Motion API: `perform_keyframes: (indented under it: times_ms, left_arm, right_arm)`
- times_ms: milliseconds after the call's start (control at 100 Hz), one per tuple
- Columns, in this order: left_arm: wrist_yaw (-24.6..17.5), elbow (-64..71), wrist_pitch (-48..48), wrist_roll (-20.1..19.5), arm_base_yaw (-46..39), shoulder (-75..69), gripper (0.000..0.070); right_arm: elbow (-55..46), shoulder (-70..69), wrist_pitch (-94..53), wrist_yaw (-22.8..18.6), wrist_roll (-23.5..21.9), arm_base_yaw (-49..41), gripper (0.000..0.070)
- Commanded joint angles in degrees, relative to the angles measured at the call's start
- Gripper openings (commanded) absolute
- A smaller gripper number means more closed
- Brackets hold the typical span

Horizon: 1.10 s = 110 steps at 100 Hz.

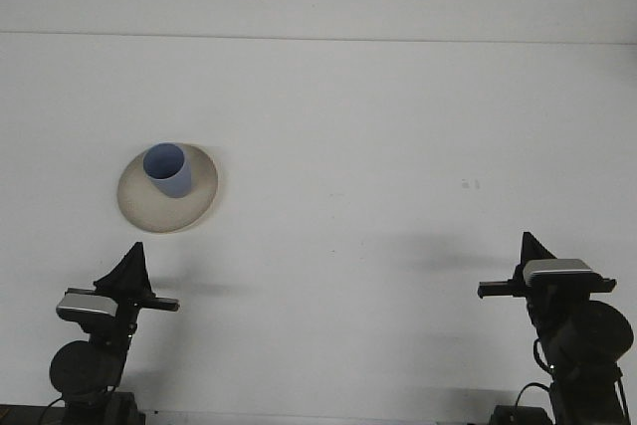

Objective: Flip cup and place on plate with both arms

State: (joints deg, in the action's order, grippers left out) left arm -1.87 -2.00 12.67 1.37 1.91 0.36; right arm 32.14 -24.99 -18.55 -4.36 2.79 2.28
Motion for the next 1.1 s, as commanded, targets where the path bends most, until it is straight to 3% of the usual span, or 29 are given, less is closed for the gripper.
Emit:
perform_keyframes:
  times_ms: [0, 1090]
  left_arm:
    - [-0.35, 0.94, 1.49, -0.52, 0.04, -0.17, 0.0011]
    - [-0.33, 1.2, 2.01, -0.48, 0.02, -0.17, 0.0011]
  right_arm:
    - [0.74, -0.11, 0.59, -0.07, 0.04, -0.07, 0.0]
    - [0.63, -0.11, 1.07, -0.09, 0.07, -0.07, 0.0]
